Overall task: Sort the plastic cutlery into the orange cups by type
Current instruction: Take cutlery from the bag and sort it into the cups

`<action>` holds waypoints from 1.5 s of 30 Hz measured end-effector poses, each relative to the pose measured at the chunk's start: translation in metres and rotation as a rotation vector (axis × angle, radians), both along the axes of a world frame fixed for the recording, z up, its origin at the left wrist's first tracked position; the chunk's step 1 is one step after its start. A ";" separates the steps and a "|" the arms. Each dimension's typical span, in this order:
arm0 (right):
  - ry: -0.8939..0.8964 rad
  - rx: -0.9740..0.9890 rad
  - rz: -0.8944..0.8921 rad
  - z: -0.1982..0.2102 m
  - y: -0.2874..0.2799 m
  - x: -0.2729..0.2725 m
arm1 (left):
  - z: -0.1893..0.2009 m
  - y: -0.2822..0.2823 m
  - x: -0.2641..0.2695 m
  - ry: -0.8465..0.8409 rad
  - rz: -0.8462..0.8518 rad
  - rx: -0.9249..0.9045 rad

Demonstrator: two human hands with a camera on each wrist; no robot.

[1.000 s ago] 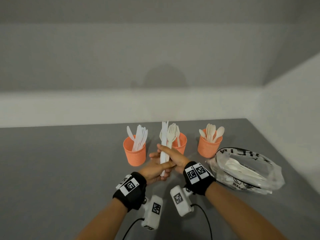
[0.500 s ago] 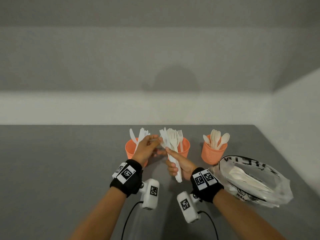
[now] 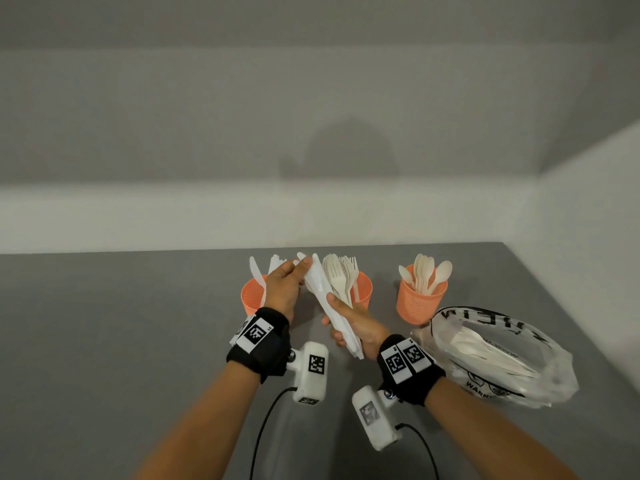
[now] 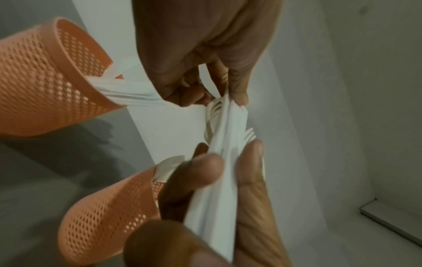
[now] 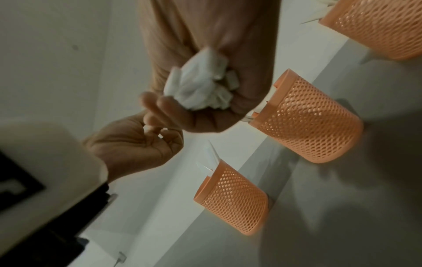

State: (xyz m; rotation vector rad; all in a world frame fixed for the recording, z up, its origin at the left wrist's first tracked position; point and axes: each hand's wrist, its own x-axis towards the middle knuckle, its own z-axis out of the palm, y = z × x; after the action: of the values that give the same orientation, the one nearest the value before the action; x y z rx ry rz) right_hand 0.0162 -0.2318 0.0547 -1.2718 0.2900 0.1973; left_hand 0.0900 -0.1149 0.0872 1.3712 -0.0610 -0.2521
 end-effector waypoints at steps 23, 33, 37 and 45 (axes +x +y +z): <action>-0.091 -0.179 -0.204 -0.009 0.011 0.026 | -0.019 -0.015 -0.001 0.075 -0.010 0.095; -0.072 -0.202 -0.186 -0.016 0.003 0.032 | -0.008 0.002 0.026 0.137 0.196 -0.080; -0.016 -0.202 -0.143 -0.017 -0.003 0.032 | 0.017 0.019 0.055 -0.057 0.405 -0.024; 0.100 -0.050 -0.072 -0.011 -0.017 0.029 | -0.011 0.033 0.089 -0.153 0.433 0.242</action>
State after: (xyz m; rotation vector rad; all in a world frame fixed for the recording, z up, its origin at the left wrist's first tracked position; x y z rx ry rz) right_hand 0.0450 -0.2488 0.0438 -1.3005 0.4279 0.1935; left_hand 0.1791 -0.0824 0.0758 1.6035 0.1433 0.2157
